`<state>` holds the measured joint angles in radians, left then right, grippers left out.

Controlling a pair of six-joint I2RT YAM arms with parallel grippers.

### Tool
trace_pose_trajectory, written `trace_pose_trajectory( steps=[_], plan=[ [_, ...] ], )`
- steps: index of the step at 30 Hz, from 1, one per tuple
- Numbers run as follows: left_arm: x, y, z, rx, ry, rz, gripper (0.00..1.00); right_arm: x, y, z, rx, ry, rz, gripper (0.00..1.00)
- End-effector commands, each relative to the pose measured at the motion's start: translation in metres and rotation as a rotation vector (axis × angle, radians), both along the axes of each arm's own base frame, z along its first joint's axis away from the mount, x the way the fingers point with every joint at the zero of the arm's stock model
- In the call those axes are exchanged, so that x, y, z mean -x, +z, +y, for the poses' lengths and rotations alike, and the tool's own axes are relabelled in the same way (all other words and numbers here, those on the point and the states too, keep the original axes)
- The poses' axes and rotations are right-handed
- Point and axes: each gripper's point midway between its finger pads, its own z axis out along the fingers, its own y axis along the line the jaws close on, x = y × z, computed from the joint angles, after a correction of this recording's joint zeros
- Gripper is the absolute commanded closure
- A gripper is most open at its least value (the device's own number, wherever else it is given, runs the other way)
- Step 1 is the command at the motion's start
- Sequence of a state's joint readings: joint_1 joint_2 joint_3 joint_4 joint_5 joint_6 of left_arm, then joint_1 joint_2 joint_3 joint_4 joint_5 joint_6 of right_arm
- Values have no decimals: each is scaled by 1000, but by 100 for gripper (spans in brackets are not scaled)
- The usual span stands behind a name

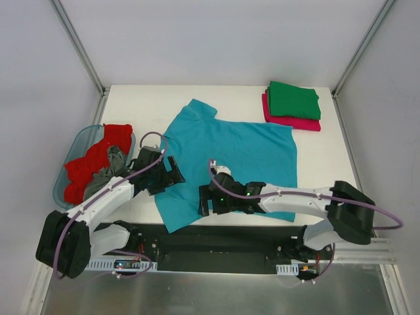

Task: Fold and stack the t-shirts
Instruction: Flatten out the tshirt

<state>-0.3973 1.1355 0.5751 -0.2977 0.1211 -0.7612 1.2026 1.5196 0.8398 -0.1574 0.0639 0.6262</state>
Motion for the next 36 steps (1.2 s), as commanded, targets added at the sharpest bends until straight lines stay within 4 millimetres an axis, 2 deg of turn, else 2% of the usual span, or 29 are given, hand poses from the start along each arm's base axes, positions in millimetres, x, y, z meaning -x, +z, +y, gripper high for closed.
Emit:
trace_pose_trajectory(
  steps=[1,3,8,10,13,16,18,21,25,27,29,31,36],
  plan=[
    [-2,26,-5,44,-37,-68,1,-32,30,-44,34,-94,-127,4],
    [-9,38,-9,50,-48,-101,1,-51,31,-71,67,-166,-130,4],
    [-38,52,-12,3,-54,-138,1,-111,29,-144,128,-342,-157,4],
    [-54,51,-17,-13,-61,-125,1,-137,28,-173,165,-406,-155,4],
    [-79,48,-24,-40,-64,-106,1,-175,26,-206,212,-461,-136,4],
    [-105,38,-29,-77,-74,-81,1,-216,25,-230,226,-506,-90,4],
    [-124,35,-32,-86,-74,-79,1,-243,26,-238,172,-513,-37,4],
    [-144,23,-33,-107,-74,-58,1,-291,33,-253,164,-523,-66,4],
    [-163,10,-30,-124,-59,-38,1,-333,33,-250,153,-453,-78,4],
    [-167,3,-25,-131,-46,-18,1,-344,22,-253,179,-458,-43,4],
    [-169,-4,-17,-126,-17,6,1,-348,2,-256,199,-479,23,4],
    [-165,-12,-5,-131,12,32,1,-354,-9,-262,194,-523,52,4],
    [-156,-28,15,-136,47,90,1,-372,-21,-284,165,-608,102,4]
  ],
)
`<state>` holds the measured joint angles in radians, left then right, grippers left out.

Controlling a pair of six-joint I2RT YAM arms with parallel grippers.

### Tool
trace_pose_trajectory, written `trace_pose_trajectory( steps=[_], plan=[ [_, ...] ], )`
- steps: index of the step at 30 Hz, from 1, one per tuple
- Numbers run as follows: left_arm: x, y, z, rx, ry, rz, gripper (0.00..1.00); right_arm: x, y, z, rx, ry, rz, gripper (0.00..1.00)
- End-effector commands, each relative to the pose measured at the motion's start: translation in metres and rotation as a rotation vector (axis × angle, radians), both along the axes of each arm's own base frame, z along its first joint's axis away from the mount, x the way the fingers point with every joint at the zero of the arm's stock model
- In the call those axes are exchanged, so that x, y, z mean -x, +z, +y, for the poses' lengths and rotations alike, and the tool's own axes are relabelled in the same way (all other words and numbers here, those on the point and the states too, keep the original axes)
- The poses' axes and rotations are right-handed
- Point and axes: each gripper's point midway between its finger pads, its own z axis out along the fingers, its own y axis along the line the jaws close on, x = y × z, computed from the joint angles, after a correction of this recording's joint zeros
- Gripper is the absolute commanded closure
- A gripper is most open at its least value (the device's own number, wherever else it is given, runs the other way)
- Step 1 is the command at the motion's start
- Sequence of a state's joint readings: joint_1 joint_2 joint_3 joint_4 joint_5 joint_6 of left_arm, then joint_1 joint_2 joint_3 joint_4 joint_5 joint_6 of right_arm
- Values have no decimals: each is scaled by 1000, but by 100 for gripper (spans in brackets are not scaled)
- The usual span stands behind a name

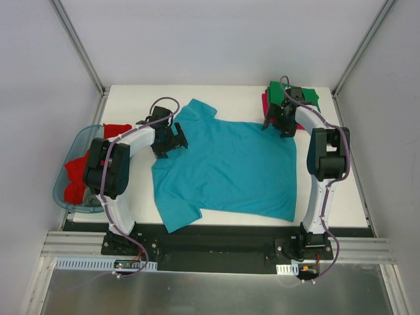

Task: Fold and stack the t-shirts
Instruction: Flatten out the tshirt

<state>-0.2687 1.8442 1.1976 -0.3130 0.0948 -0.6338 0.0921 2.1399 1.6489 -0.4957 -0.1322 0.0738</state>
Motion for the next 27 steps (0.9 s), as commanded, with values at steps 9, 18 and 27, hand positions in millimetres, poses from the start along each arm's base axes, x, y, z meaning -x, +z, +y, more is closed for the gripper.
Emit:
trace_pose_trajectory(
  steps=[9,18,27],
  plan=[
    [14,-19,20,-21,6,68,1,-32,-3,-33,-42,-61,26,4],
    [-9,19,11,16,-24,-35,1,-46,34,-43,14,-43,-57,4],
    [75,52,-8,-26,-135,-130,1,24,92,-77,149,-245,-85,4]
  ],
)
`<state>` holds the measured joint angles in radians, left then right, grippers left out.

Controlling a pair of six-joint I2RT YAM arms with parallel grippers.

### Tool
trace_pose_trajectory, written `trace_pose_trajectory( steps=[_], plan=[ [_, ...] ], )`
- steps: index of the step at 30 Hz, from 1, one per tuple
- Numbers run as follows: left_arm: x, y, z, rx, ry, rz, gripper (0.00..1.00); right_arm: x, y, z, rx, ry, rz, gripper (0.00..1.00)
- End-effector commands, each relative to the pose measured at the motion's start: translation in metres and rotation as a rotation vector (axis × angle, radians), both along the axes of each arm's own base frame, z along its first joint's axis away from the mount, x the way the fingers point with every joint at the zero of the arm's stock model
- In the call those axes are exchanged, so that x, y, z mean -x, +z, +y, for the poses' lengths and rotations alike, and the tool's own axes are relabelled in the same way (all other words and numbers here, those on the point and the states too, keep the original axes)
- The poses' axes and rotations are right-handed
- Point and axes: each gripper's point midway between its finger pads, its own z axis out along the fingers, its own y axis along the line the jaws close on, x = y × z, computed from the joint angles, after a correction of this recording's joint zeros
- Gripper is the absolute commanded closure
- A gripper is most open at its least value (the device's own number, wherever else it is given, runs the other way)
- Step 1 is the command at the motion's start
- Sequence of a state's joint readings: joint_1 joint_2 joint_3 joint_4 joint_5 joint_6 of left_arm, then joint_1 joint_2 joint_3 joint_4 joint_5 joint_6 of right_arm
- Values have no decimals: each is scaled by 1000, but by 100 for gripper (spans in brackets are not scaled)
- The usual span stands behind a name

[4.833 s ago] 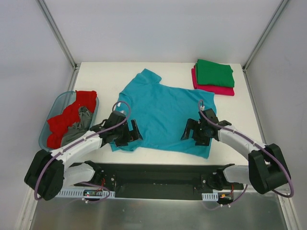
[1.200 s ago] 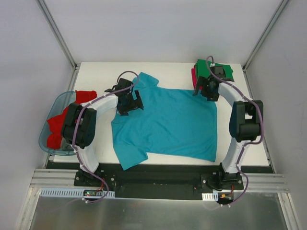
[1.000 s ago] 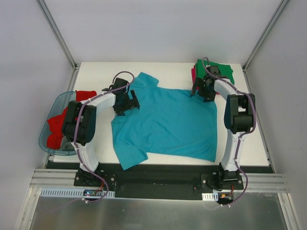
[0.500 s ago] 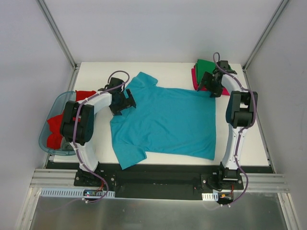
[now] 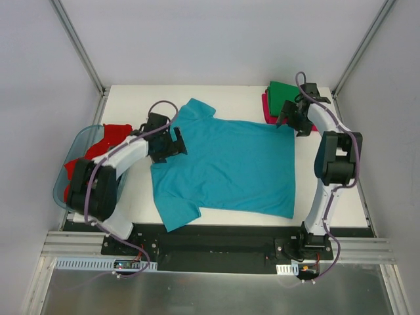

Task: Fold and stack the t-shirts
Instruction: Flatten out the tshirt, then grap the side of the flattened tshirt closest away from the robot with both arms

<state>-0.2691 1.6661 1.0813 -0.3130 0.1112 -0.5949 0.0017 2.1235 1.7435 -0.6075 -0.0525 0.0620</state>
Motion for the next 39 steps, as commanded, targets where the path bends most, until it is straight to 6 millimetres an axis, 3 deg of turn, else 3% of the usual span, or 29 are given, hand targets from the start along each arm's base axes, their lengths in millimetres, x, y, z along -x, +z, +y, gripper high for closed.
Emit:
trace_pose_trajectory(
  steps=[1,9,14,17,20,23,33,39],
  plan=[
    [66,22,-17,-61,-108,-65,1,45,67,-18,69,-137,-76,4],
    [211,7,-5,-136,-153,95,4,145,61,-14,16,-223,-64,4],
    [271,3,0,-135,-217,198,11,190,50,4,-89,-197,-119,4],
    [294,-8,-2,-106,-232,265,20,208,45,4,-82,-185,-123,4],
    [308,-19,2,-124,-239,327,27,215,46,-1,-57,-187,-128,4],
    [310,-26,8,-163,-234,336,29,220,44,0,-60,-176,-126,4],
    [282,-46,1,-170,-117,230,40,228,45,2,-73,-167,-168,4],
    [286,-57,3,-193,-121,262,47,232,51,2,-73,-165,-202,4]
  ],
)
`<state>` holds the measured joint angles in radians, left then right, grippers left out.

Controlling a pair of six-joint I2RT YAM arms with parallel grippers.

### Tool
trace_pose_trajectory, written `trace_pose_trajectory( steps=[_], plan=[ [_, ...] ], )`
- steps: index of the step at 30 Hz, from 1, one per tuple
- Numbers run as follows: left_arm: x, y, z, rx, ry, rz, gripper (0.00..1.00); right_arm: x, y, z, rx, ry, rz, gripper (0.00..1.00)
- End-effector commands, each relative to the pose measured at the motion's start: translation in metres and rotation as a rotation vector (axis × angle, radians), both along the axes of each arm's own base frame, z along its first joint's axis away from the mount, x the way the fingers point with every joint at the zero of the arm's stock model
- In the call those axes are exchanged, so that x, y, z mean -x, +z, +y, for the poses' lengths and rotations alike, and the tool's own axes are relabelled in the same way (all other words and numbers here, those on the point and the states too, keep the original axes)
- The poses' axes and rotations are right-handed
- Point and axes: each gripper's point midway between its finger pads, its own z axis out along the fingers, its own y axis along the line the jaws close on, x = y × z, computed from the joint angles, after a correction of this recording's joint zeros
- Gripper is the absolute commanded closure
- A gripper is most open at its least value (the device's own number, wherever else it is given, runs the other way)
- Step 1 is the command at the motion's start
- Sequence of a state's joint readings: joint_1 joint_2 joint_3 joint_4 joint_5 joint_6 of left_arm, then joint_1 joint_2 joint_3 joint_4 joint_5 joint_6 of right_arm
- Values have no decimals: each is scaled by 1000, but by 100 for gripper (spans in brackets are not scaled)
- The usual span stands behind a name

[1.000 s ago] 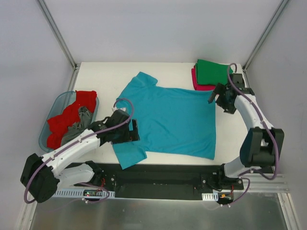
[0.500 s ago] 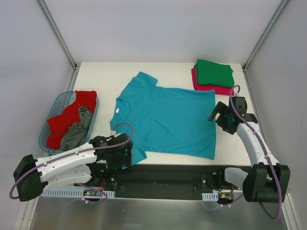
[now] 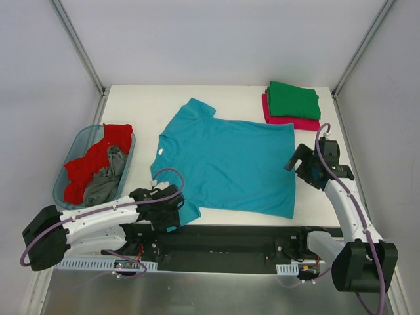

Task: Fold and stack the t-shirts
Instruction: Grap the side of the flattened tshirt closest away from the robot with both arms

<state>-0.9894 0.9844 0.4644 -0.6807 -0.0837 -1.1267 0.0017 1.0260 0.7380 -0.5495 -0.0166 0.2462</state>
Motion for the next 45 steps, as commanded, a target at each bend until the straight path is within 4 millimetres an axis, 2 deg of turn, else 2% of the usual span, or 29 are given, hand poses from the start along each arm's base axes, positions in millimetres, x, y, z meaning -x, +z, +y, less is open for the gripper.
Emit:
trace_pose_trajectory(
  steps=[1,3,7,11,12,20,22,26,31,34,36,39,41,45],
  plan=[
    [3,-10,3,-36,15,23,49,-3,12,1,1,5,-61,4],
    [7,-13,5,-45,23,45,50,-1,13,-1,6,-2,-60,4],
    [7,-17,8,-65,36,48,61,0,19,1,-4,1,-78,4],
    [4,-11,2,-43,26,36,85,14,18,1,-8,-3,-49,4],
    [4,-10,1,-33,23,36,100,19,17,1,-10,-8,-37,4],
    [10,8,-10,108,-32,10,100,77,-8,14,-113,-71,50,4],
    [12,9,-11,128,-38,7,100,85,-17,25,-181,-66,32,4],
    [10,13,-13,150,-47,-9,100,99,-36,35,-250,-80,44,3],
    [6,23,-19,186,-62,-38,100,110,-53,40,-286,-99,111,2],
    [4,29,-22,214,-64,-59,100,109,-60,41,-301,-120,115,1],
    [2,32,-22,225,-65,-77,100,110,-63,45,-322,-118,124,4],
    [-1,36,-23,243,-54,-101,100,120,-69,36,-275,-144,161,4],
    [-3,37,-22,247,-44,-115,100,125,-69,30,-239,-164,174,4],
    [-7,42,-23,248,-54,-143,100,125,-66,31,-249,-164,156,4]
  ],
)
